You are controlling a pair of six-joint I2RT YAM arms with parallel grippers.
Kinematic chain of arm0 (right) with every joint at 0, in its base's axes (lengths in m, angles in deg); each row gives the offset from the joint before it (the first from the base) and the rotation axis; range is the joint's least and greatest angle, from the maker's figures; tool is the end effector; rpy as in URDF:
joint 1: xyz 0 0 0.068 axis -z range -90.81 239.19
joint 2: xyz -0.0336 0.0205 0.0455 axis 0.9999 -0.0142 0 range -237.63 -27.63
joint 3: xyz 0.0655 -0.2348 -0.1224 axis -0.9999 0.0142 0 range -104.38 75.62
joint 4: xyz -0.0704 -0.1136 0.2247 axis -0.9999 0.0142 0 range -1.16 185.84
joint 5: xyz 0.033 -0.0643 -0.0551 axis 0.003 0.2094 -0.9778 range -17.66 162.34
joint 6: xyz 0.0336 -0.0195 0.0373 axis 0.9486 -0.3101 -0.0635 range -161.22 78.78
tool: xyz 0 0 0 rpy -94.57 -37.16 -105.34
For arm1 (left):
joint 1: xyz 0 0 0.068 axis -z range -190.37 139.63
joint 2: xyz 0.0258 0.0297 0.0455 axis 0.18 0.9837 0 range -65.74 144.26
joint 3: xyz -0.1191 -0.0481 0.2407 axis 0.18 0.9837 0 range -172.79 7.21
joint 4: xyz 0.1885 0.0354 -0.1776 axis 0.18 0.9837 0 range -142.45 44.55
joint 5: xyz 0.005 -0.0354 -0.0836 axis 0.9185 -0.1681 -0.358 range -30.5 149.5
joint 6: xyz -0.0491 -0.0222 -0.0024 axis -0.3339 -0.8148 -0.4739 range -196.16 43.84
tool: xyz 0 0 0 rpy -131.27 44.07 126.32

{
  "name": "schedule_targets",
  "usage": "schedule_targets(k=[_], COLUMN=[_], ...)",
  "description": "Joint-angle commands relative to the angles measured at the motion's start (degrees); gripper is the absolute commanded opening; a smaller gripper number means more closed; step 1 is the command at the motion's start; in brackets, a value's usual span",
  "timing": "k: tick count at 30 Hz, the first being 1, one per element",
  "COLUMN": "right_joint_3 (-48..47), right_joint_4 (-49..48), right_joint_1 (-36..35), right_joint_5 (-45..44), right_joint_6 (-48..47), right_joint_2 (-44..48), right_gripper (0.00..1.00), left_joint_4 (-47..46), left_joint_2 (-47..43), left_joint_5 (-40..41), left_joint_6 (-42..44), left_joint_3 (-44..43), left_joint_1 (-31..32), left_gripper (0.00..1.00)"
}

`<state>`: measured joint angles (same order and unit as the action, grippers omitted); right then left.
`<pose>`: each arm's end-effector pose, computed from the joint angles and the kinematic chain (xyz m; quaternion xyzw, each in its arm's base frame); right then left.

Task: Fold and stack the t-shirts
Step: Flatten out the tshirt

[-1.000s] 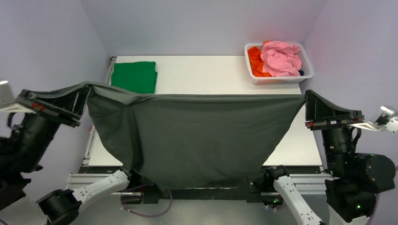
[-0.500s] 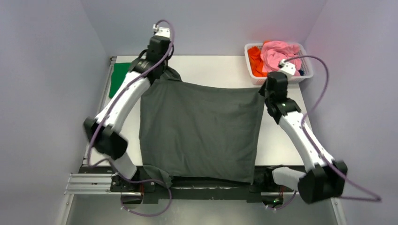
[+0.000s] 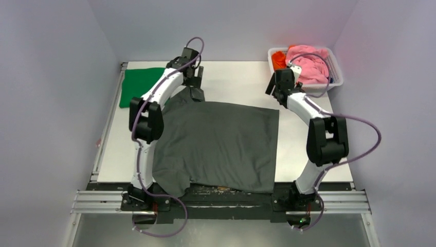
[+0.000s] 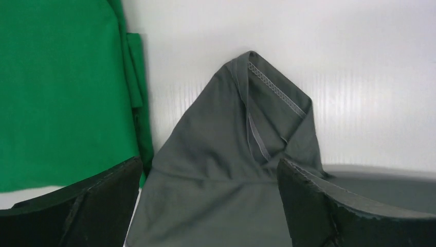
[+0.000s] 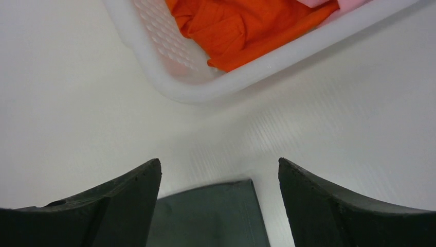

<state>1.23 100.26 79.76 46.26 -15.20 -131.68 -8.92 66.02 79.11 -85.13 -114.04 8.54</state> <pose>0.4036 0.0511 0.2309 0.2204 0.8640 -0.0729 0.4467 0.4871 -0.1543 0.2377 0.0288 0.9383 0.0840 0.3343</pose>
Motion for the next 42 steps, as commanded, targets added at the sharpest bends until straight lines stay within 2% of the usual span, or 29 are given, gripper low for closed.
schedule_targets(k=[1, 3, 6, 10, 13, 17, 26, 29, 35, 42], right_joint_3=[6.75, 11.3, 18.01, 23.31, 24.31, 23.62, 11.72, 5.57, -10.21, -28.67], right_joint_4=[-2.22, -1.37, 0.29, 1.88, 2.01, -1.14, 3.02, 5.06, 9.75, 13.96], right_joint_1=[-0.6, -2.11, -6.53, -10.74, -10.74, -10.74, -7.21, -5.18, -2.03, -0.52], right_joint_5=[7.93, 11.14, 12.72, 16.17, 16.8, 22.22, 21.3, 21.34, 22.83, 24.78], right_joint_6=[2.29, 3.11, 3.63, 6.02, 7.08, 6.95, 5.64, 5.17, 3.3, 1.44], right_joint_2=[11.28, 13.99, 16.96, 17.41, 15.46, 11.24, -4.18, -8.43, -19.24, -30.56], right_gripper=[0.83, 0.83, 0.84, 0.84, 0.84, 0.83, 0.82, 0.82, 0.82, 0.82], left_joint_4=[-2.94, -0.41, -0.83, -10.53, -13.45, -10.39, -5.7, -4.69, 1.27, 2.06], left_joint_2=[-15.6, -18.48, -24.28, -30.98, -30.77, -24.34, -10.73, -7.45, 2.94, 13.04], left_joint_5=[-3.21, -6.24, -11.54, -20.64, -23.04, -21.52, -25.12, -25.84, -28.73, -34.92], left_joint_6=[-7.26, -10.28, -15.7, -20.93, -22.58, -24.2, -26.46, -26.76, -28.34, -32.98], left_joint_3=[5.1, 9.23, 22.19, 40.75, 45.04, 40.96, 28.88, 23.96, 7.32, -8.6], left_joint_1=[0.24, 0.31, 0.42, 0.87, 1.64, 1.91, 1.81, 1.67, 0.54, -2.77], left_gripper=[1.0, 1.0, 1.0, 1.0, 1.0, 1.0, 1.0, 1.0, 1.0, 1.0])
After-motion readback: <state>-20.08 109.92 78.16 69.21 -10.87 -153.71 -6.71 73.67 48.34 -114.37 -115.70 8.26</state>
